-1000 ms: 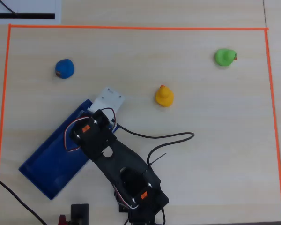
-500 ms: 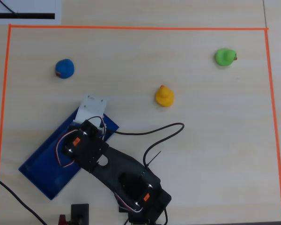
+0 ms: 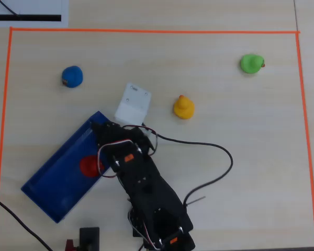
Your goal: Grasp red duck and put it into box.
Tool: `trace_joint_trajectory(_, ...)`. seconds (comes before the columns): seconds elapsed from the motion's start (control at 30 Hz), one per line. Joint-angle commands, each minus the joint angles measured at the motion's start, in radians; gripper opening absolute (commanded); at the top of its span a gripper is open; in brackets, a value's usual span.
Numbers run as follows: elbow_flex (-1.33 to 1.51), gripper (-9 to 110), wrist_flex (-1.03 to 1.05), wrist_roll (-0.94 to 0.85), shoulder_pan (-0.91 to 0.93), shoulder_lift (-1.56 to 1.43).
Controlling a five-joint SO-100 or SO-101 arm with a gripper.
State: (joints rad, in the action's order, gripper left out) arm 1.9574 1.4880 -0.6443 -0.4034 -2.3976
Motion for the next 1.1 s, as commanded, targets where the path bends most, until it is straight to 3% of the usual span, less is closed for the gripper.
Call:
trace_joint_trajectory(0.0, 0.029, 0, -0.098, -0.268, 0.117, -0.204)
trace_joint_trajectory(0.37, 0.598, 0, -0.666, -0.545, 0.411, -0.738)
trace_joint_trajectory(0.7, 0.925, 0, -1.006, -0.577, 0.505, -0.905)
trace_joint_trajectory(0.93, 1.115, 0, -1.135, -0.588, 0.538, -0.911)
trace_joint_trajectory(1.07, 1.152, 0, -0.969, -0.594, 0.514, -0.911)
